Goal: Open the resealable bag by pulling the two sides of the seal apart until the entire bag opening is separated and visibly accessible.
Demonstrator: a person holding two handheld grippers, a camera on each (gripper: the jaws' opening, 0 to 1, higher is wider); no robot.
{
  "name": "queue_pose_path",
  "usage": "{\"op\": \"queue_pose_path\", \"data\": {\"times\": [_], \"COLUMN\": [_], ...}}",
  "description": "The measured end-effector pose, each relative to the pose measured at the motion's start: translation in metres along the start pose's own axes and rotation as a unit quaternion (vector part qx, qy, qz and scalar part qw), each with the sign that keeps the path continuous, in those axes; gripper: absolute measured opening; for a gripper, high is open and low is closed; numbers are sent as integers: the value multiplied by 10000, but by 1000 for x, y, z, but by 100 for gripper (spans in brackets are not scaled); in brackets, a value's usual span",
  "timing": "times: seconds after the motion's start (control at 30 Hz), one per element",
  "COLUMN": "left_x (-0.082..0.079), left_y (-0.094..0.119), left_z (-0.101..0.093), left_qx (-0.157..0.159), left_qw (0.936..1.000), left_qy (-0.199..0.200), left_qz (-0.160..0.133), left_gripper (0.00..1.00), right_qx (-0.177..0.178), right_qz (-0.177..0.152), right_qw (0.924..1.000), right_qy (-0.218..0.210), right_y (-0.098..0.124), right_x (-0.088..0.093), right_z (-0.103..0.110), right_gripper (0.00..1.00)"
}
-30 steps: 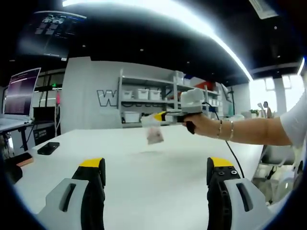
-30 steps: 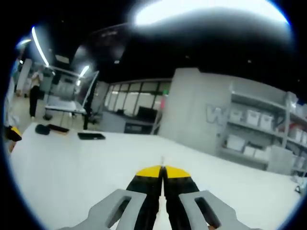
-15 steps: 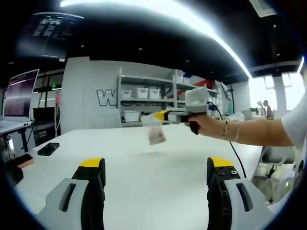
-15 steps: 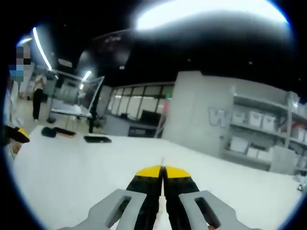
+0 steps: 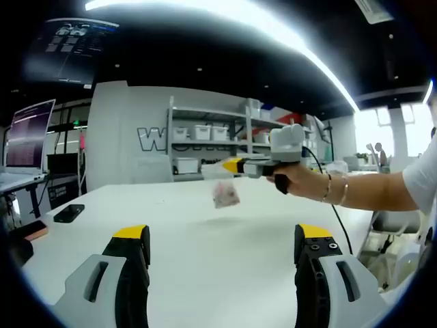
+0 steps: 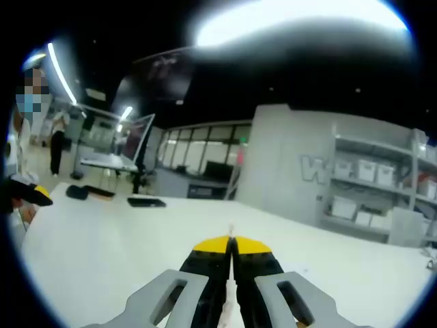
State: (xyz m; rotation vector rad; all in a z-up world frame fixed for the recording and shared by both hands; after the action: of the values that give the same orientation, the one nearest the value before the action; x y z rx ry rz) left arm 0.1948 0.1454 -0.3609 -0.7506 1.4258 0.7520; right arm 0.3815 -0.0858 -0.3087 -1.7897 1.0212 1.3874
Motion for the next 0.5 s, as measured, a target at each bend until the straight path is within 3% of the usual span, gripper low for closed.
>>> {"op": "queue_pose_path", "data": {"times": [0.5], "left_x": [-2], "left_y": [-1], "left_z": [-4], "left_qx": [62], "left_qw": [10000], "left_qy": [-35], "left_qz": [16], "left_gripper": [86], "right_qx": [-92], "right_qz": [-112], "right_qw": [9999], "right_qy": [-78], "right_y": [18], "right_x": [0], "right_z": [10], "right_gripper": [0]}}
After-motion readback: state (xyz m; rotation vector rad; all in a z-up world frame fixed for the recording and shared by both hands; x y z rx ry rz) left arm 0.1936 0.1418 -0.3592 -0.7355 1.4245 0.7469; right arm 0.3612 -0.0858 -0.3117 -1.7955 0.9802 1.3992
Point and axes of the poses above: the point that each gripper's makers call its tool centre point, and the gripper's own axes: y roughly backward along the fingers, z roughly to its left, x roughly out of its underside, the point moved 7 cm from there along y, roughly backward along the fingers
